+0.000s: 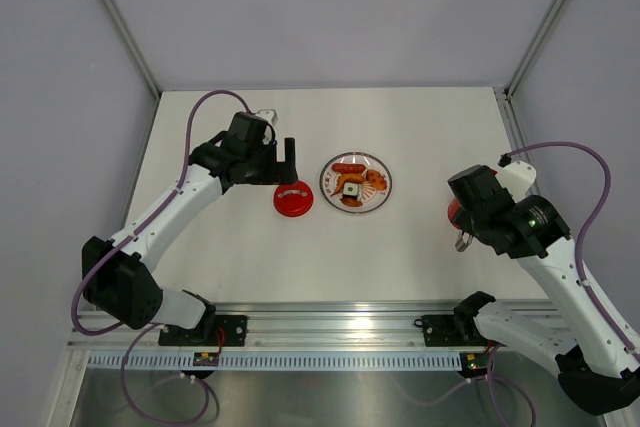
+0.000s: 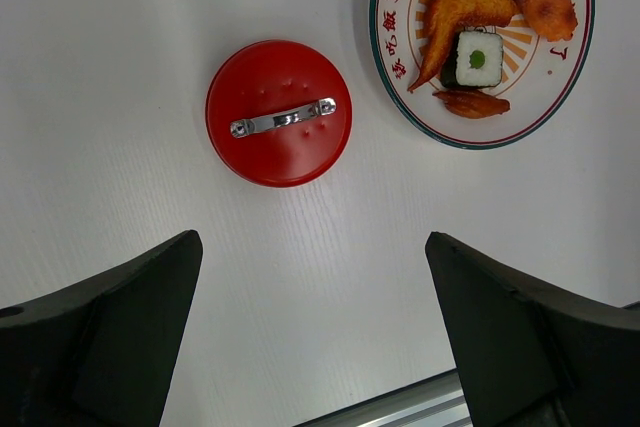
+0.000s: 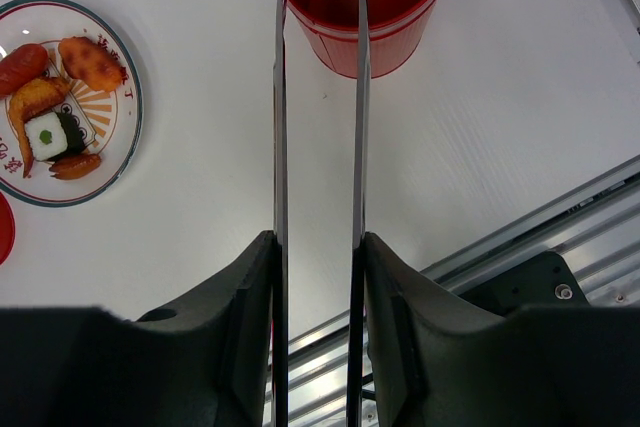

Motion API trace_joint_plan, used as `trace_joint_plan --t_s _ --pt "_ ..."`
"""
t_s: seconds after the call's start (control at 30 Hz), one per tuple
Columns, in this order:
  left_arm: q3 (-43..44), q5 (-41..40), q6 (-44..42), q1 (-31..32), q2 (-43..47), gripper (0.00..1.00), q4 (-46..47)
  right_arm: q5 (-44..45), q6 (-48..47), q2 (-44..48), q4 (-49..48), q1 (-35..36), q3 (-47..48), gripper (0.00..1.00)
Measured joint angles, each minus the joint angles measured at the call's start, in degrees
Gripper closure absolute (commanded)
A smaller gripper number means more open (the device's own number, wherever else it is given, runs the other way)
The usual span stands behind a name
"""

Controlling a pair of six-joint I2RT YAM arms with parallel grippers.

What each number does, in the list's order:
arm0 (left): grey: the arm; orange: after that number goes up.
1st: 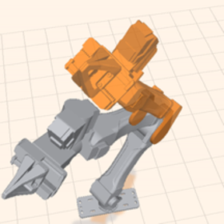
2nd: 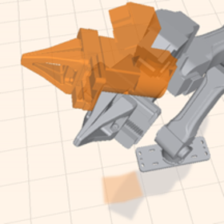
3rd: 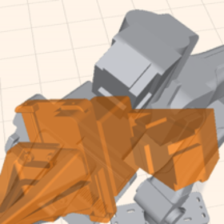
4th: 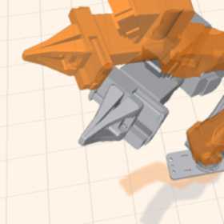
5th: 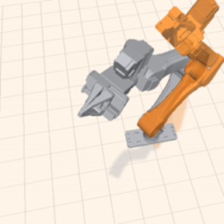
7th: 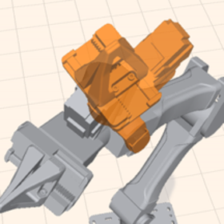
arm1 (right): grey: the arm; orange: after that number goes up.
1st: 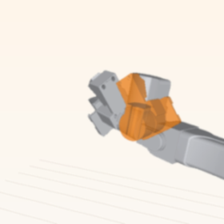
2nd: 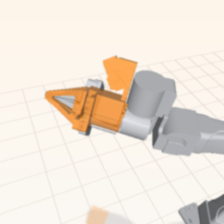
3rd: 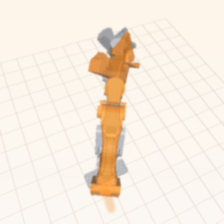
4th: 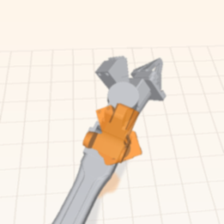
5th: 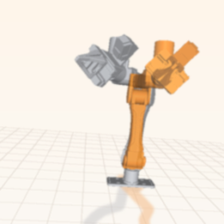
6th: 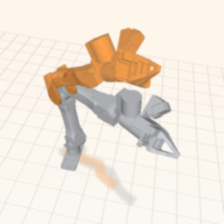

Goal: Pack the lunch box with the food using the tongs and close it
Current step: Place the fake food in the packing box.

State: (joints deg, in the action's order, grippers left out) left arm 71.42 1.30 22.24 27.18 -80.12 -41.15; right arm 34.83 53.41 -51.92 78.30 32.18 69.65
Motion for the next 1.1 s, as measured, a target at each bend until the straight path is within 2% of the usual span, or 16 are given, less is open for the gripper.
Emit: trace_joint_plan --t_s 0.4,0.47,1.1 --pt "0.0 0.0 0.0 0.3 0.0 0.01 0.0 0.0 0.2 0.0 0.0 0.0 0.0 0.55" --pt "0.0 0.0 0.0 0.3 0.0 0.01 0.0 0.0 0.3 0.0 0.0 0.0 0.0 0.52" --pt "0.0 0.0 0.0 0.6 -1.0 0.01 0.0 0.0 0.4 -0.9 0.0 0.0 0.0 0.52"
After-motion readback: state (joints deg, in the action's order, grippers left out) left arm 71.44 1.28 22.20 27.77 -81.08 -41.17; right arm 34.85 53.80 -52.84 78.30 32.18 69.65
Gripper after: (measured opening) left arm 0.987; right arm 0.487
